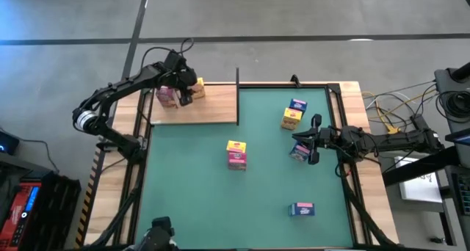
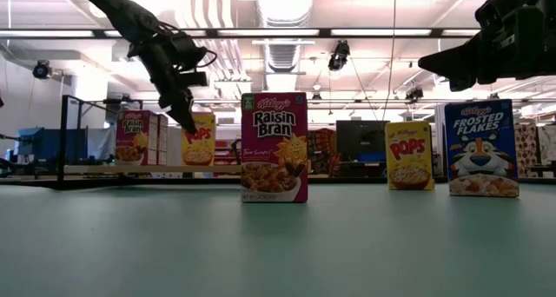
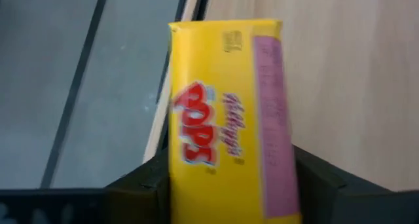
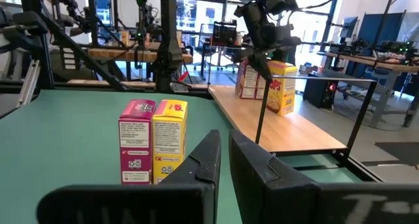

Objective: Stack cereal on shelf
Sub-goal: Put the bottom yellow cereal box on the shelf, then put the middle blue cereal box on the shelf

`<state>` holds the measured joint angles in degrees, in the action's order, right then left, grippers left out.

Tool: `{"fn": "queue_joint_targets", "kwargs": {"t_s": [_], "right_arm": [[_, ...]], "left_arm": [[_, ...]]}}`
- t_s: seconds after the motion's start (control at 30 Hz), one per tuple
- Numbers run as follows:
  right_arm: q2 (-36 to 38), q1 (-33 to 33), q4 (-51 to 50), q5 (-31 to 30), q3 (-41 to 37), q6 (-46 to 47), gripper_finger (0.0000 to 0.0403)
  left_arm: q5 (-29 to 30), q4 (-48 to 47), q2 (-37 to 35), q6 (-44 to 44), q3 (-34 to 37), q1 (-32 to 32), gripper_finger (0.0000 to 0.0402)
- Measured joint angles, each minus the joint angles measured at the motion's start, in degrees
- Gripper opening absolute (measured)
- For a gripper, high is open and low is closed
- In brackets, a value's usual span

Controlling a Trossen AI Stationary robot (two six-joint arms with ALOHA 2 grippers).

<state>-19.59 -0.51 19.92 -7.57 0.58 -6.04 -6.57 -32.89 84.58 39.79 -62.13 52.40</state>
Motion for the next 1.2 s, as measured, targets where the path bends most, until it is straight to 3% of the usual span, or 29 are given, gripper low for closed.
{"fn": "queue_joint_targets", "kwargs": {"t_s": [0.2, 0.53, 0.7, 0.8, 1.2], "right_arm": [[0.0, 0.0, 0.0, 0.0, 0.0, 0.0, 0.0022], [0.0, 0.0, 0.0, 0.0, 0.0, 0.0, 0.0022], [0.0, 0.0, 0.0, 0.0, 0.0, 0.0, 0.0022], [0.0, 0.0, 0.0, 0.0, 0.0, 0.0, 0.0022], [0.0, 0.0, 0.0, 0.0, 0.0, 0.0, 0.0022]], "left_arm": [[0.0, -0.6, -0.2, -1.7, -0.5, 0.0, 0.0223], [-0.5, -11.1, -0.3, -4.3, -9.7, -0.2, 0.0226], [-3.9, -15.0, -0.3, -8.7, -14.2, -1.3, 0.0226], [-7.3, -15.2, -0.3, -12.1, -14.8, -2.9, 0.0226], [-7.6, -14.2, -3.0, -19.7, -14.1, -11.1, 0.0226]]}}
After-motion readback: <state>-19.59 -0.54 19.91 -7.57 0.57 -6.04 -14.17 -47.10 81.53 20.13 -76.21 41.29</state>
